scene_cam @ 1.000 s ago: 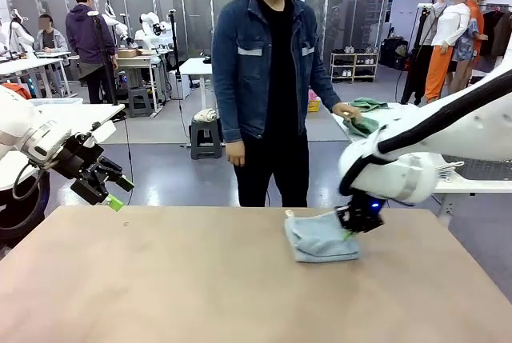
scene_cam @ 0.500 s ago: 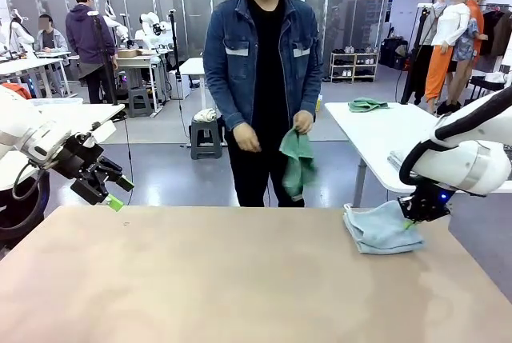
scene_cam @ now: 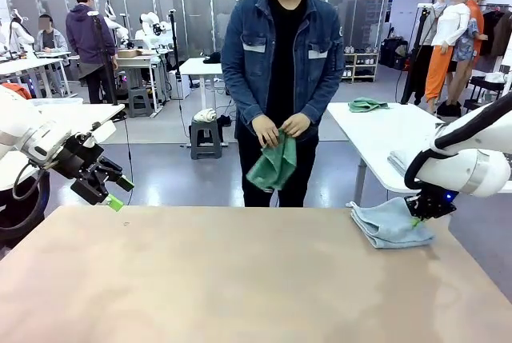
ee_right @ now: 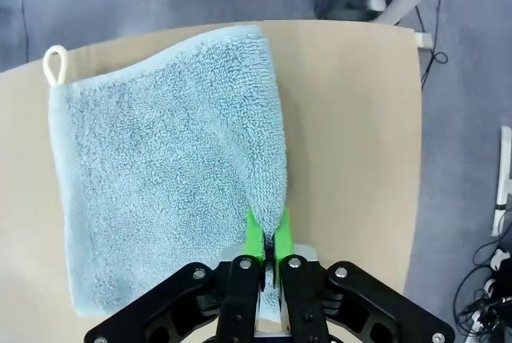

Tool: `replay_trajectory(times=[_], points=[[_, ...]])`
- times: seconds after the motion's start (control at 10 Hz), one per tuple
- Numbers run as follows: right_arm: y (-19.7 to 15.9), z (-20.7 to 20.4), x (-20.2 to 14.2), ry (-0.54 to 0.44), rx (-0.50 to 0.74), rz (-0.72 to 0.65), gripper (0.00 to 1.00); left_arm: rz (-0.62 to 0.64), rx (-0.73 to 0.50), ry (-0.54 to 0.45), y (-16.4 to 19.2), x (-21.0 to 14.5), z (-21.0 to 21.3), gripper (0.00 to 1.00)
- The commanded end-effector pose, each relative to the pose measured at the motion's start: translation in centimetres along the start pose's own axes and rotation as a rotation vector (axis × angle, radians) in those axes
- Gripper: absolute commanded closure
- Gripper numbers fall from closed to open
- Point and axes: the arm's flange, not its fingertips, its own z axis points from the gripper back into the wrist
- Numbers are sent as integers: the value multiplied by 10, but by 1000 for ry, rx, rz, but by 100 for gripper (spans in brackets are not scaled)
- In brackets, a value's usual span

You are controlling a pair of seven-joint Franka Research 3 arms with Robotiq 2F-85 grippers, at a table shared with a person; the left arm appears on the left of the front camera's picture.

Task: Fold the towels and place them in the basket.
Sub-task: Place the folded Towel with hook on the right side of the table.

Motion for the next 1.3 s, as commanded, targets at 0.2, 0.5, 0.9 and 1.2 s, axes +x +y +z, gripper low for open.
replay_trajectory(times=[0.2,0.5,0.9,1.2], points=[[-6,10,-3,11,-18,1,71,4,10,4,-1,1,1,0],[4,44,-5,-50,-1,18,15,4,10,4,-1,1,1,0],[70,203,-37,-39,46,52,18,4,10,4,-1,1,1,0],[108,305,-86,-70,63,136,18,4,10,4,-1,1,1,0]])
